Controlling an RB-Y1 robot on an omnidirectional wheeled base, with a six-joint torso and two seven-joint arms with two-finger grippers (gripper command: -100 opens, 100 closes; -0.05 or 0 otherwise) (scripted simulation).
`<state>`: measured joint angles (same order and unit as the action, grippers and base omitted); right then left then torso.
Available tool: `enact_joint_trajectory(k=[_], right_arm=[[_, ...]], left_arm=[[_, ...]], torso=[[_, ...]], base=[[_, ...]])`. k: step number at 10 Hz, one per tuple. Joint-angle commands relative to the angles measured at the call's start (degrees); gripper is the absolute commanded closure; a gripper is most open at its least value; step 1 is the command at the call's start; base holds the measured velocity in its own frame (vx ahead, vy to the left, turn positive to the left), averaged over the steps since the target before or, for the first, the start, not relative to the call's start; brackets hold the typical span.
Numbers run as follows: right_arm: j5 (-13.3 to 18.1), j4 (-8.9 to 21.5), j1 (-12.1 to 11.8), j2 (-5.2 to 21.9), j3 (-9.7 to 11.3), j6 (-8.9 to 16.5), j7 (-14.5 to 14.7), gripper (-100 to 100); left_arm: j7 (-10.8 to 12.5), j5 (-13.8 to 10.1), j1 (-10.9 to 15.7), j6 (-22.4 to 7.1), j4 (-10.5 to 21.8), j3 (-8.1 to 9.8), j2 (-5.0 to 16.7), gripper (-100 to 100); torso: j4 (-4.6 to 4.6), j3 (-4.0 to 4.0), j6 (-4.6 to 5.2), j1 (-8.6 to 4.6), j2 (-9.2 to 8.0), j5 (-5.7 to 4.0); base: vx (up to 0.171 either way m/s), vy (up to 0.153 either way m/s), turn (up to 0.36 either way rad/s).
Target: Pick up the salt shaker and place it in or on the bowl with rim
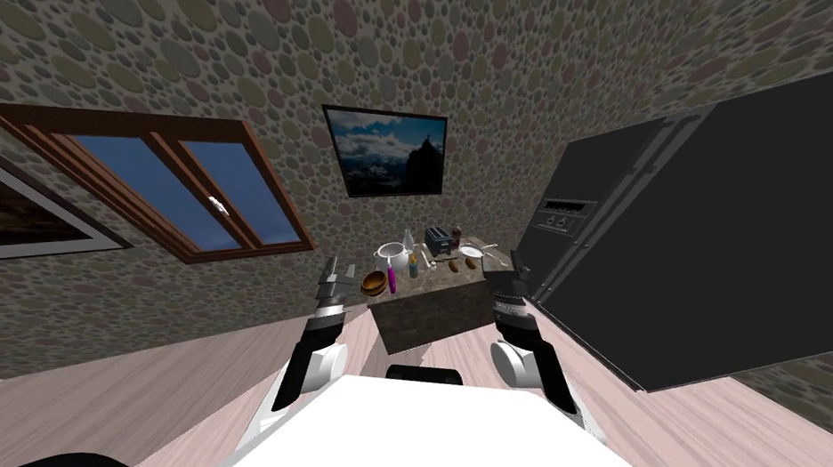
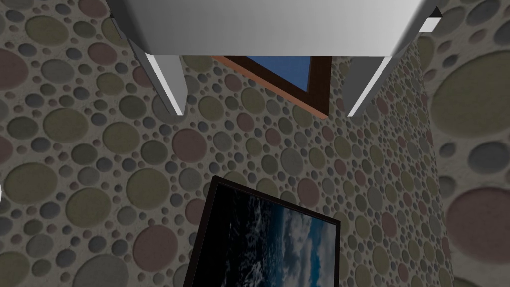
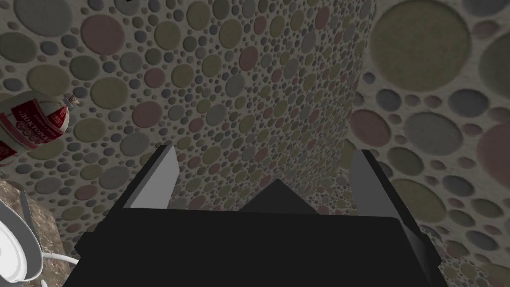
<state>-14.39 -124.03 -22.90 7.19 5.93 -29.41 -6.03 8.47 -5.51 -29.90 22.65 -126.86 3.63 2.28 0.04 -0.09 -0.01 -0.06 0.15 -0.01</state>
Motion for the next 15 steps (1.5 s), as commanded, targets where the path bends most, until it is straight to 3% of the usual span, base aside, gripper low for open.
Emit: enact_joint_trajectory(k=[1, 6, 8, 9, 14, 15], right_arm=[[-2.2, 2.0, 0.7, 0.2, 1.1, -0.4, -2.9, -100], [-6.7, 5.9, 2.3, 0.4, 3.1, -0.6, -8.8, -100], [-9.9, 8.9, 3.5, 0.5, 4.4, -0.8, -12.4, -100], [-9.9, 8.9, 3.5, 0.5, 4.4, -0.8, -13.0, -100], [-16.8, 15.5, 6.2, 0.7, 7.3, -1.1, -21.1, -100], [-16.8, 15.5, 6.2, 0.7, 7.3, -1.1, -21.8, -100]], left_arm=[[0.0, 0.0, 0.0, 0.0, 0.0, 0.00, 0.0, 0], [0.0, 0.0, 0.0, 0.0, 0.0, 0.00, 0.0, 0], [0.0, 0.0, 0.0, 0.0, 0.0, 0.00, 0.0, 0], [0.0, 0.0, 0.0, 0.0, 0.0, 0.00, 0.0, 0], [0.0, 0.0, 0.0, 0.0, 0.0, 0.00, 0.0, 0], [0.0, 0.0, 0.0, 0.0, 0.0, 0.00, 0.0, 0]], torso=[[0.00, 0.00, 0.00, 0.00, 0.00, 0.00], [0.00, 0.01, 0.00, 0.01, -0.02, 0.00], [-0.01, 0.02, 0.01, 0.03, -0.03, 0.01], [0.00, -0.01, 0.01, 0.01, 0.02, 0.00], [0.00, 0.00, 0.01, 0.01, -0.01, 0.00], [0.00, 0.00, 0.01, -0.01, 0.00, 0.00]], base=[[0.036, -0.014, 0.096], [0.030, -0.015, 0.074], [0.035, -0.017, 0.100], [0.032, -0.020, 0.040], [0.033, -0.019, 0.090], [0.025, -0.020, 0.046]])
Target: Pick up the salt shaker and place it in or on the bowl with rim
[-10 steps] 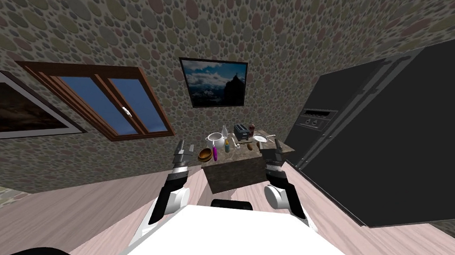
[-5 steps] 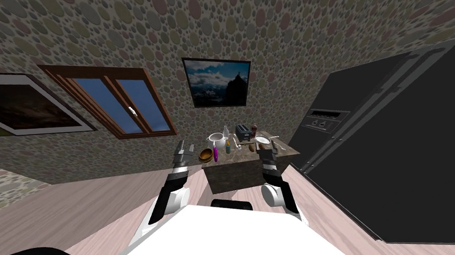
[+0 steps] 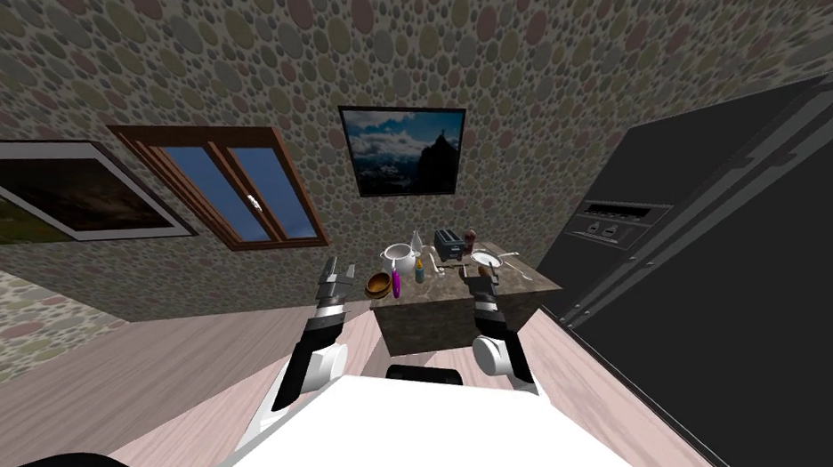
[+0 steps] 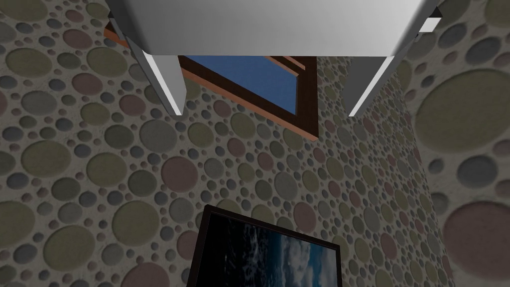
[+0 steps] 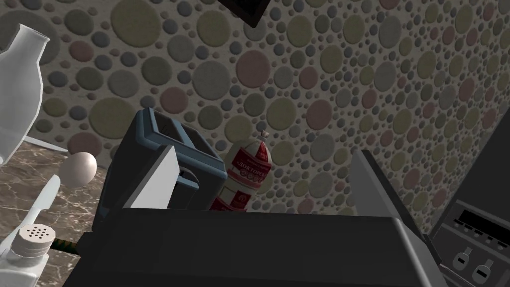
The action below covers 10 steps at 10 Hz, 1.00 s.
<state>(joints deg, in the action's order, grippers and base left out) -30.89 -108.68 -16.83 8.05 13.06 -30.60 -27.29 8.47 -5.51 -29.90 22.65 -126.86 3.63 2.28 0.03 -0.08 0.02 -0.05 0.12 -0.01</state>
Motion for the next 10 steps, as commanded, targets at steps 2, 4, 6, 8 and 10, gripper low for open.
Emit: enact_joint_trajectory(k=[2, 4, 6, 8, 10], right_arm=[[-3.7, 3.9, 1.5, -0.1, 1.7, 0.1, -4.4, -100], [-5.4, 5.8, 2.3, -0.1, 2.4, 0.1, -7.3, -100], [-7.1, 7.8, 3.0, -0.1, 3.2, 0.1, -9.5, -100], [-10.4, 11.6, 4.4, -0.1, 4.6, 0.1, -13.2, -100], [-12.0, 13.5, 5.1, -0.2, 5.3, 0.1, -15.9, -100]], left_arm=[[0.0, 0.0, 0.0, 0.0, 0.0, 0.00, 0.0, 0], [0.0, 0.0, 0.0, 0.0, 0.0, 0.00, 0.0, 0], [0.0, 0.0, 0.0, 0.0, 0.0, 0.00, 0.0, 0], [0.0, 0.0, 0.0, 0.0, 0.0, 0.00, 0.0, 0], [0.0, 0.0, 0.0, 0.0, 0.0, 0.00, 0.0, 0]], torso=[[0.00, 0.00, -0.02, 0.02, -0.01, 0.00], [0.01, -0.01, 0.01, 0.01, 0.02, 0.00], [0.00, -0.01, -0.02, 0.02, 0.02, 0.01], [0.00, 0.00, -0.01, 0.03, 0.00, 0.01], [0.00, 0.00, 0.01, 0.02, 0.00, 0.01]], base=[[0.031, -0.018, 0.103], [0.031, -0.016, 0.067], [0.028, -0.019, 0.093], [0.030, -0.020, 0.096], [0.025, -0.017, 0.066]])
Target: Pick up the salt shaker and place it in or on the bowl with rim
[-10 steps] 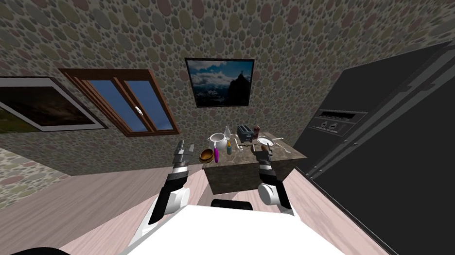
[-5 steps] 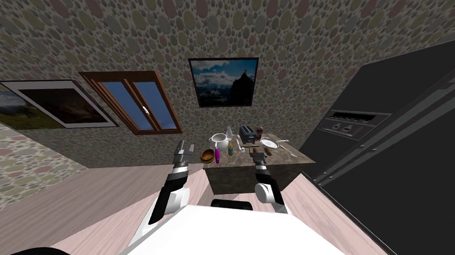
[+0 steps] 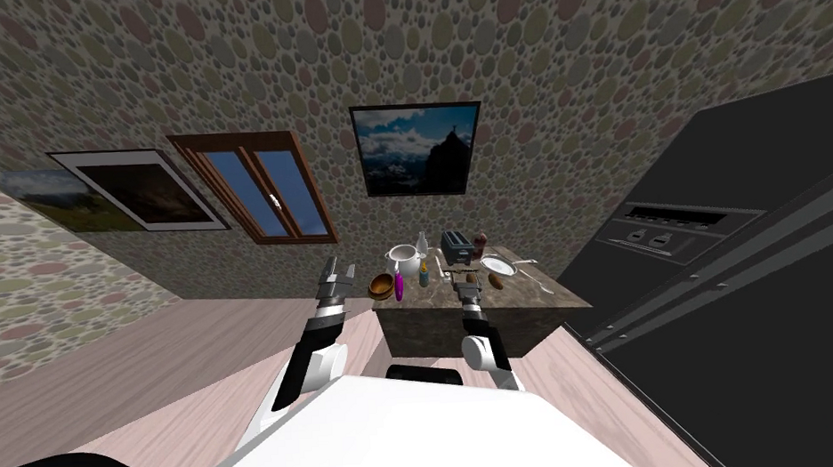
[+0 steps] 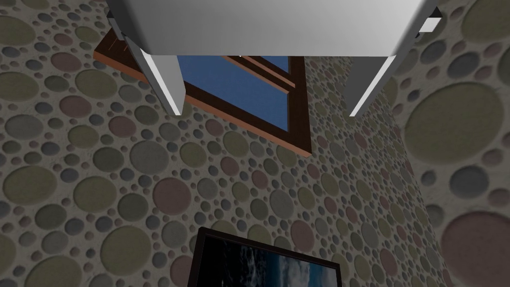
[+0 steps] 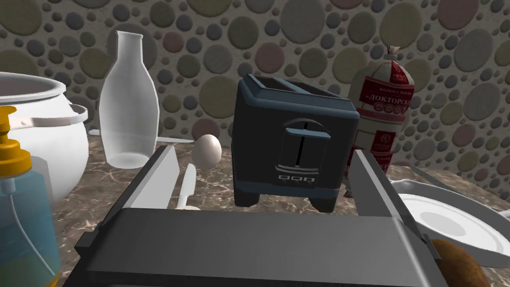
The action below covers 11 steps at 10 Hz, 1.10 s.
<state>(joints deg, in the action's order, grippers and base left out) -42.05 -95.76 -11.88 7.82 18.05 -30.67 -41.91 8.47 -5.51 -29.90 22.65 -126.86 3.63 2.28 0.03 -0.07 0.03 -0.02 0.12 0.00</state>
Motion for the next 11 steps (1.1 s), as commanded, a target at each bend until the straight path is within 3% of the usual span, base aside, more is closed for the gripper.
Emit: enact_joint_trajectory(k=[1, 2, 5, 6, 11], right_arm=[[-2.4, 2.5, 0.8, 0.0, 1.0, 0.2, -2.9, -100], [-2.4, 2.5, 0.8, 0.0, 1.0, 0.2, -3.3, -100], [-6.7, 7.5, 2.7, -0.2, 2.8, 0.3, -8.7, -100], [-6.7, 7.8, 2.7, -0.2, 2.8, 0.3, -8.9, -100], [-12.3, 14.5, 5.1, 0.2, 5.2, 0.3, -16.2, -100]], left_arm=[[0.0, 0.0, 0.0, 0.0, 0.0, 0.00, 0.0, 0], [0.0, 0.0, 0.0, 0.0, 0.0, 0.00, 0.0, 0], [0.0, 0.0, 0.0, 0.0, 0.0, 0.00, 0.0, 0], [0.0, 0.0, 0.0, 0.0, 0.0, 0.00, 0.0, 0], [0.0, 0.0, 0.0, 0.0, 0.0, 0.00, 0.0, 0]], torso=[[0.00, 0.00, 0.00, 0.00, 0.00, 0.00], [0.00, 0.00, 0.00, -0.02, 0.01, 0.00], [0.00, -0.01, 0.00, 0.00, 0.02, 0.00], [0.01, -0.02, 0.00, -0.02, 0.05, 0.00], [0.00, -0.01, 0.02, -0.04, 0.02, -0.01]], base=[[0.030, -0.022, 0.131], [0.021, -0.020, 0.039], [0.032, -0.021, 0.093], [0.022, -0.023, 0.037], [0.027, -0.023, 0.077]])
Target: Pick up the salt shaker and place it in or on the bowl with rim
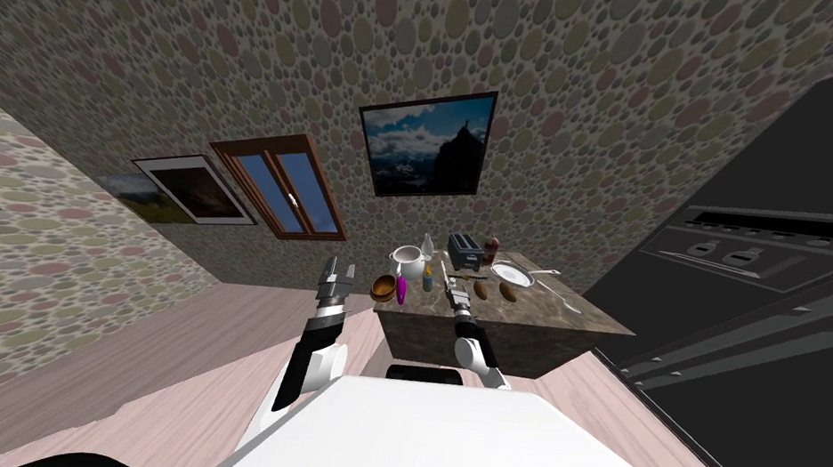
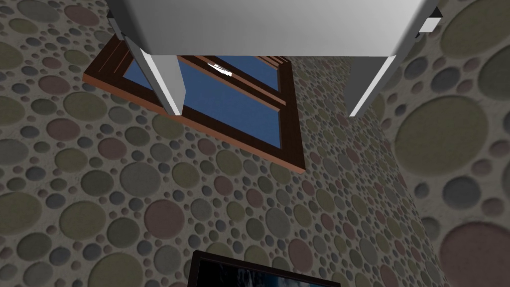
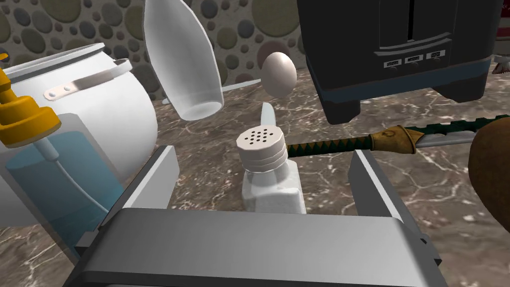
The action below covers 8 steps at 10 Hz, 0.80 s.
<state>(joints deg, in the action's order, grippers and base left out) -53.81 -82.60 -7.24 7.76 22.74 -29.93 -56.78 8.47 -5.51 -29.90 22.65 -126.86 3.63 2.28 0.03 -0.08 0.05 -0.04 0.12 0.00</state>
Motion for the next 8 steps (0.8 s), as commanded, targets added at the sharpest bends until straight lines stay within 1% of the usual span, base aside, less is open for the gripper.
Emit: enact_joint_trajectory(k=[1, 3, 4, 5, 6, 7, 8], right_arm=[[-1.3, 2.3, 0.8, 0.5, 0.8, -0.4, -2.4, -100], [-3.0, 4.1, 1.5, 1.0, 1.5, -0.4, -4.6, -100], [-2.4, 3.9, 1.6, 0.7, 1.3, -0.6, -3.8, -100], [-2.5, 4.0, 1.6, 0.8, 1.3, -0.6, -4.1, 0], [-2.9, 3.6, 2.5, 0.3, 0.4, 1.0, -3.2, -100], [-2.7, 4.0, 2.3, 0.5, 0.8, 0.1, -3.7, -100], [-2.7, 4.0, 2.4, 0.5, 0.7, 0.4, -3.6, 100]], left_arm=[[0.0, 0.0, 0.0, 0.0, 0.0, 0.00, 0.0, 0], [0.0, 0.0, 0.0, 0.0, 0.0, 0.00, 0.0, 0], [0.0, 0.0, 0.0, 0.0, 0.0, 0.00, 0.0, 0], [0.0, 0.0, 0.0, 0.0, 0.0, 0.00, 0.0, 0], [0.0, 0.0, 0.0, 0.0, 0.0, 0.00, 0.0, 0], [0.0, 0.0, 0.0, 0.0, 0.0, 0.00, 0.0, 0], [0.0, 0.0, 0.0, 0.0, 0.0, 0.00, 0.0, 0]], torso=[[0.00, 0.00, 0.00, 0.00, 0.00, 0.00], [-0.01, 0.02, 0.00, 0.01, -0.04, 0.00], [-0.01, 0.02, 0.00, 0.01, -0.04, 0.00], [-0.02, 0.04, 0.01, 0.05, -0.08, 0.01], [-0.02, 0.06, 0.01, 0.08, -0.10, 0.02], [0.00, -0.05, 0.01, 0.10, 0.11, 0.03], [0.02, -0.04, 0.01, 0.11, 0.06, 0.03]], base=[[0.023, -0.022, 0.059], [0.015, -0.021, 0.056], [0.008, -0.010, 0.012], [0.000, 0.000, 0.000], [0.072, 0.003, -0.047], [0.047, 0.004, -0.010], [0.006, 0.000, 0.002]])
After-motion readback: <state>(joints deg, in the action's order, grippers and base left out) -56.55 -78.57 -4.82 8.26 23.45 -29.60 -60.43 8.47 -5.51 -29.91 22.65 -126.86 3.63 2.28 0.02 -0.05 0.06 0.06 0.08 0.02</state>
